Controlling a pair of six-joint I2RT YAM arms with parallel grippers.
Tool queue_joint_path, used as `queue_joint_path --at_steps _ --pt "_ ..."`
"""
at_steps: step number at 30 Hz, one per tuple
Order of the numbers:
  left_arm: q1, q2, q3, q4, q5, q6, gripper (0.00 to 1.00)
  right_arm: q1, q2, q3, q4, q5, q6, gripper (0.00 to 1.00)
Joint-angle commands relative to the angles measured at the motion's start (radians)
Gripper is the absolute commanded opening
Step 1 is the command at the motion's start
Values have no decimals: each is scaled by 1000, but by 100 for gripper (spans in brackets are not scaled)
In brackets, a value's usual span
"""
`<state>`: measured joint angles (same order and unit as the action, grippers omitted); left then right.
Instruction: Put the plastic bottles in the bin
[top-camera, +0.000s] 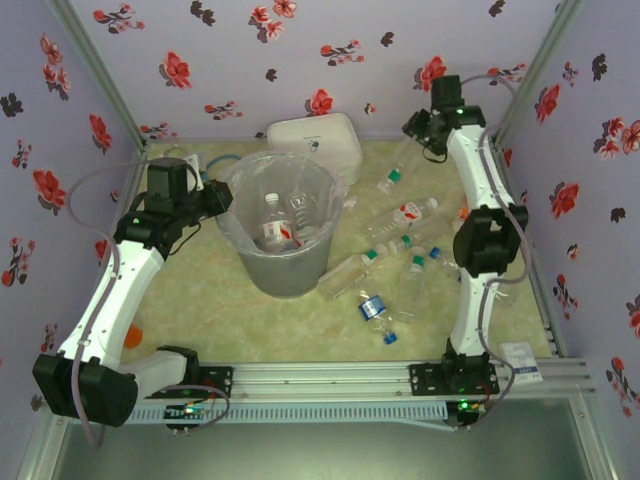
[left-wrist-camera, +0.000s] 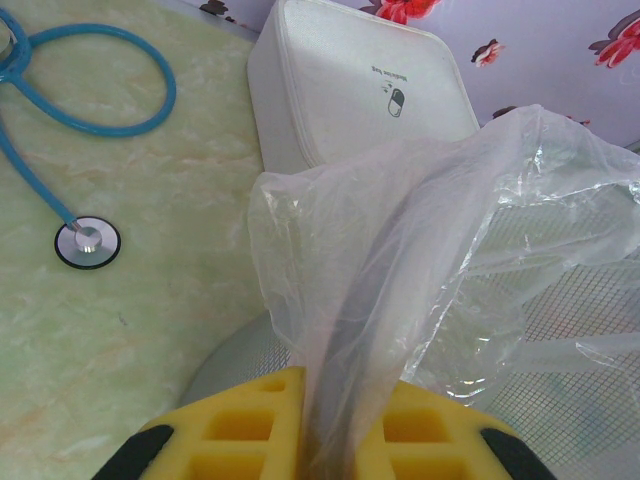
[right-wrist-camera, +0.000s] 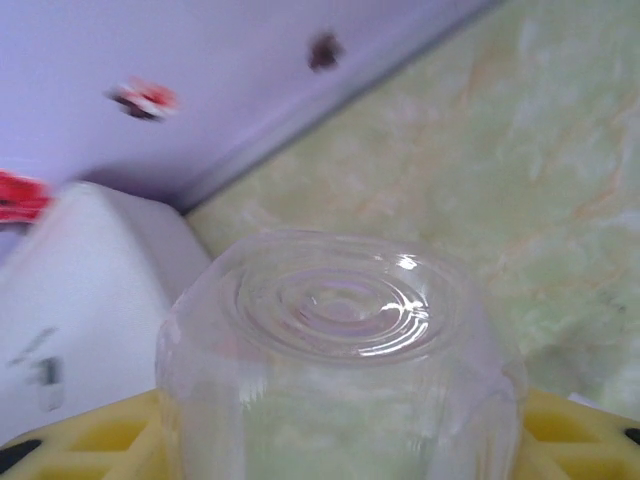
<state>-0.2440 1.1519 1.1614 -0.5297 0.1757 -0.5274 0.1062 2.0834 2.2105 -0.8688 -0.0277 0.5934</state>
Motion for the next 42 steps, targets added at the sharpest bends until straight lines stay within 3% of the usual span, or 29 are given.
queue_joint_path --at_steps 1,10,15,18,21,25,32,34,38,42 --pt "-8 17 -29 -37 10 28 12 3 -168 43 -16 -56 -87 53" --pt "-12 48 -39 20 24 6 10 181 -412 37 176 -260 -211 44" --pt "-14 39 -56 20 24 3 10 329 -416 72 173 -271 -310 40" --pt "-14 38 -61 23 23 -5 9 427 -384 78 168 -279 -372 33" --pt "-15 38 -60 37 23 -18 9 531 -330 94 124 -228 -468 32" --pt "-18 40 -55 42 23 -25 8 642 -254 85 53 -37 -584 31" --pt "-18 40 -52 34 13 -26 8 709 -234 -105 109 60 -558 28" --pt "-17 41 -50 31 6 -23 8 708 -253 -176 147 66 -534 32" --pt "-18 60 -37 33 2 -20 7 710 -283 -246 166 58 -514 64" --pt "-21 81 -17 37 2 -13 7 710 -303 -227 124 73 -525 80"
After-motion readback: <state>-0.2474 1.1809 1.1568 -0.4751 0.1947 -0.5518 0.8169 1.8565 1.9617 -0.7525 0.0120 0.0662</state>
